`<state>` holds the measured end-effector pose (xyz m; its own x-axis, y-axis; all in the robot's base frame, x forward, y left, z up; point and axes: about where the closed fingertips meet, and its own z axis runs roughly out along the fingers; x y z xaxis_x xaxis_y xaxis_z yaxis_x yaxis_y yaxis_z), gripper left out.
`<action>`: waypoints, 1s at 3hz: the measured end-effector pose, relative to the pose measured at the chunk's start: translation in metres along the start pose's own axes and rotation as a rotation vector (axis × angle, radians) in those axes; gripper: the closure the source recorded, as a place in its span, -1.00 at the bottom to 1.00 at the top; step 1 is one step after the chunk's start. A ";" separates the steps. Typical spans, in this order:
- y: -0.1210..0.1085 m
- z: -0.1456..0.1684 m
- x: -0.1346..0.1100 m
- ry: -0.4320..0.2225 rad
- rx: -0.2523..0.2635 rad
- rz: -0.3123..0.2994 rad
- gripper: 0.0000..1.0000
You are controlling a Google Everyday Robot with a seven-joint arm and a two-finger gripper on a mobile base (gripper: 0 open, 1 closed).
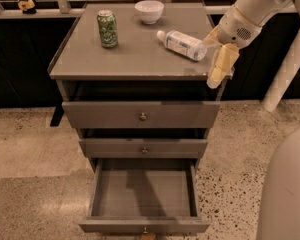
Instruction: Place blue plastic bottle into bottom drawer
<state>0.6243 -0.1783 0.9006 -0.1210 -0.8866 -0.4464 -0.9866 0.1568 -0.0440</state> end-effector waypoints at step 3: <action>-0.045 0.029 -0.004 -0.088 0.006 -0.051 -1.00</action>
Offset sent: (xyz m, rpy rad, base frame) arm 0.0295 -0.0126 -0.0099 0.0630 -0.0108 0.0131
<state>0.6727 -0.1691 0.8788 -0.0600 -0.8518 -0.5205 -0.9906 0.1149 -0.0737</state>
